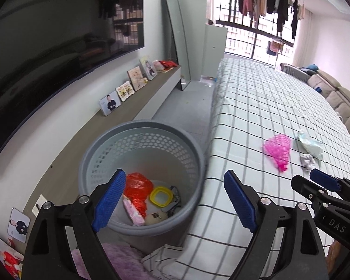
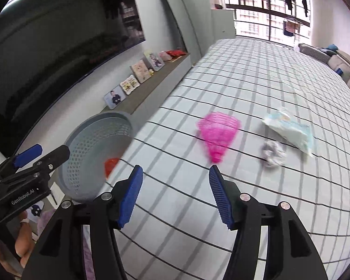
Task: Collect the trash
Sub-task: 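Move both grippers back over the bed toward the shuttlecock and paper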
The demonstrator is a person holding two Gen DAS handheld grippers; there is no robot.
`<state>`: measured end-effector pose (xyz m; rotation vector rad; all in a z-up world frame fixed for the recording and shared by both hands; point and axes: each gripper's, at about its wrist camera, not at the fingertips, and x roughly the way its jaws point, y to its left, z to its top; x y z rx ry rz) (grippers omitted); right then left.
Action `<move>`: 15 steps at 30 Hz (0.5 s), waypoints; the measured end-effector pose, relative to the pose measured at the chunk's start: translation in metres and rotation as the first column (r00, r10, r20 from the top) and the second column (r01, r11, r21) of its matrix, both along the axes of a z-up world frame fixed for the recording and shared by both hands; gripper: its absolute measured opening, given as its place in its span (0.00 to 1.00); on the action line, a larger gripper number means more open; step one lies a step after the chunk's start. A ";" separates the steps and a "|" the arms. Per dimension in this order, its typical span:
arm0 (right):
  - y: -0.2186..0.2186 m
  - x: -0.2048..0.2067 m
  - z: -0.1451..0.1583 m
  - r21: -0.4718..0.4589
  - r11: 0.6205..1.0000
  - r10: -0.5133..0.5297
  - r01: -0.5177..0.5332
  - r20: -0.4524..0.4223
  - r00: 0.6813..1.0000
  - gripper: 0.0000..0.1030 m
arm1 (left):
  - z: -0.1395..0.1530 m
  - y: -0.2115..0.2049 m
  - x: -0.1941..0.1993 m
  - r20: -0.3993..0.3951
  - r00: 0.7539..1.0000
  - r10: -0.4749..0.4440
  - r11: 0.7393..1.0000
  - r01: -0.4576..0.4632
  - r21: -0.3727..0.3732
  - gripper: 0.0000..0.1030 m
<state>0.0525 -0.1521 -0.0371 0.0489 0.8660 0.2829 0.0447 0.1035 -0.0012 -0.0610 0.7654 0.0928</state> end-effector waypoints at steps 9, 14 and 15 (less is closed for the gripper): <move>-0.087 -0.010 -0.012 -0.028 0.988 -0.155 0.155 -0.022 0.988 0.55 | -0.003 -0.059 0.010 -0.010 0.995 -0.096 0.995 0.095 -0.016 0.86; -0.130 -0.010 -0.020 -0.032 0.975 -0.220 0.218 -0.048 0.974 0.55 | -0.008 -0.084 0.018 -0.022 0.992 -0.122 0.992 0.121 -0.021 0.87; -0.135 -0.008 -0.022 -0.030 0.974 -0.226 0.225 -0.051 0.973 0.55 | -0.010 -0.089 0.020 -0.024 0.992 -0.125 0.992 0.125 -0.021 0.87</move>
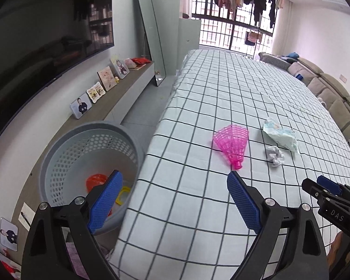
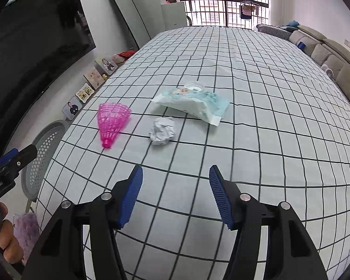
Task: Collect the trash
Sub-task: 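Move both grippers back over the bed toward the shuttlecock and paper, then grasp the crumpled white paper with the right gripper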
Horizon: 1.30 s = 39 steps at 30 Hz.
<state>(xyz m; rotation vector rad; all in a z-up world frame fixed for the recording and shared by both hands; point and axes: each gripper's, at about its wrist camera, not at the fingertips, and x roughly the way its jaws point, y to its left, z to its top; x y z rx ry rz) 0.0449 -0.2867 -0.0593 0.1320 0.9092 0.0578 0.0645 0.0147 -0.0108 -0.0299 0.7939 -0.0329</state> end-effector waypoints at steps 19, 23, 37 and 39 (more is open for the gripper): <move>0.025 0.074 -0.022 -0.008 0.989 0.149 -0.149 -0.021 0.989 0.55 | -0.019 -0.026 0.017 -0.051 0.999 0.016 0.999 -0.014 0.035 0.87; 0.025 0.081 -0.027 0.003 0.991 0.135 -0.135 -0.019 0.991 0.53 | -0.022 -0.026 0.019 -0.059 0.998 0.023 0.999 -0.020 0.044 0.87; 0.032 0.079 -0.035 -0.032 0.982 0.184 -0.185 -0.016 0.983 0.31 | -0.036 -0.040 0.026 -0.093 0.995 0.028 0.998 -0.023 0.057 0.87; 0.030 0.077 -0.032 -0.019 0.982 0.189 -0.190 -0.007 0.982 0.30 | -0.037 -0.042 0.029 -0.098 0.995 0.027 0.998 -0.022 0.055 0.87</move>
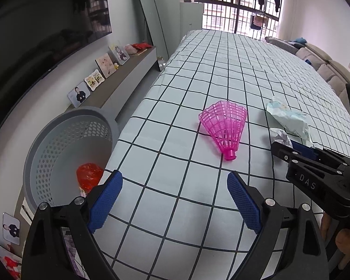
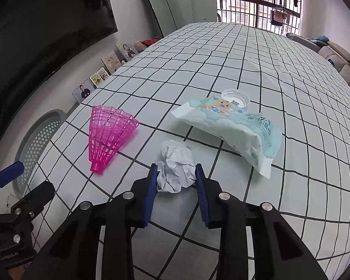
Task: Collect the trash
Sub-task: 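Grasp the crumpled white paper with the right gripper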
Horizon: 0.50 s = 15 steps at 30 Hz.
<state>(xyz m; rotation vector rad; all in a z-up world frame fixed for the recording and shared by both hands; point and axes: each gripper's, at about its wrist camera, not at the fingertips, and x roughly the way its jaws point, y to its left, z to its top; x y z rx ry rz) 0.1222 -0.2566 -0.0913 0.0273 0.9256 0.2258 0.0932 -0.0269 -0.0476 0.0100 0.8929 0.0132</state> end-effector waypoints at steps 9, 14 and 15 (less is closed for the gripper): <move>-0.014 -0.011 0.022 0.063 0.998 -0.010 0.007 0.044 0.999 0.30 | 0.002 -0.012 0.018 0.017 1.000 -0.004 1.000 0.004 0.009 0.87; -0.022 -0.012 0.027 0.079 0.997 -0.028 0.023 0.052 0.998 0.30 | -0.005 -0.019 0.038 -0.002 1.000 -0.001 1.000 0.001 0.000 0.87; -0.025 -0.012 0.028 0.085 0.996 -0.033 0.028 0.052 0.998 0.30 | -0.005 -0.021 0.042 -0.002 1.000 0.000 1.000 0.000 0.004 0.87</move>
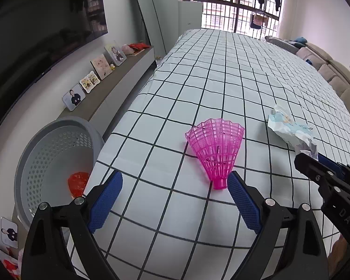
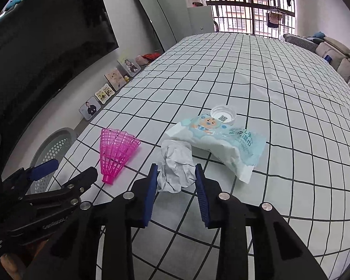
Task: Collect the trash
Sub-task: 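Grasp the crumpled white paper with the right gripper, then grasp the pink shuttlecock with the left gripper while the right gripper holds the paper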
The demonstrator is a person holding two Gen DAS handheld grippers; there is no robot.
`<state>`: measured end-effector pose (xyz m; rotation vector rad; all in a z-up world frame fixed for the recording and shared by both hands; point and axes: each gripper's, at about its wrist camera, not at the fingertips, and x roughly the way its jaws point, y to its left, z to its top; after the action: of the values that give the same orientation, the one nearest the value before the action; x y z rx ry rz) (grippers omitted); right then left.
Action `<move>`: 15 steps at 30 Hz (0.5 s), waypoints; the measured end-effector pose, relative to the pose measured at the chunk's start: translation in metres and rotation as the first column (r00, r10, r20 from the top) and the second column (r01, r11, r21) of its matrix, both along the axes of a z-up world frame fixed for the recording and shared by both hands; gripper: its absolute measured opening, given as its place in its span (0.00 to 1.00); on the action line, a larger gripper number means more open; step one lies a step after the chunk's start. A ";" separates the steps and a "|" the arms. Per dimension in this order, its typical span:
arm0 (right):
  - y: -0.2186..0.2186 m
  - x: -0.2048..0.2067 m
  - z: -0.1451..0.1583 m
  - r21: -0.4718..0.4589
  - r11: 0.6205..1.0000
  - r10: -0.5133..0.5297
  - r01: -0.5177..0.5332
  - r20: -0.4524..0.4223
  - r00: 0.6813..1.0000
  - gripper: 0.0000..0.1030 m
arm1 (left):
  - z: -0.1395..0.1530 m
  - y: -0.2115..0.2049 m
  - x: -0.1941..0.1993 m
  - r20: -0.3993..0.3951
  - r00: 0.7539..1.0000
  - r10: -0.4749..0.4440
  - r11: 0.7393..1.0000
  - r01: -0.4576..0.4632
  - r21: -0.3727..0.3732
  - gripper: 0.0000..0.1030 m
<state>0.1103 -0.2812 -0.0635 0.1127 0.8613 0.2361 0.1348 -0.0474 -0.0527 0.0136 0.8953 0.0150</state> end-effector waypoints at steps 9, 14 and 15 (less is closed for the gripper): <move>-0.018 -0.002 0.009 0.045 0.998 -0.048 0.047 0.010 0.999 0.30 | -0.013 -0.016 0.022 -0.016 0.999 -0.033 0.999 0.034 0.036 0.87; -0.021 -0.003 0.013 0.059 0.997 -0.053 0.052 0.015 0.998 0.30 | -0.018 -0.026 0.029 -0.026 0.998 -0.054 0.997 0.055 0.052 0.87; -0.021 -0.004 0.013 0.062 0.997 -0.051 0.050 0.016 0.999 0.30 | -0.019 -0.027 0.030 -0.027 0.998 -0.056 0.997 0.057 0.051 0.85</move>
<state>0.1065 -0.3018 -0.0502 0.1895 0.8334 0.2156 0.1647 -0.0741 -0.0714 0.0874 0.9198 -0.0148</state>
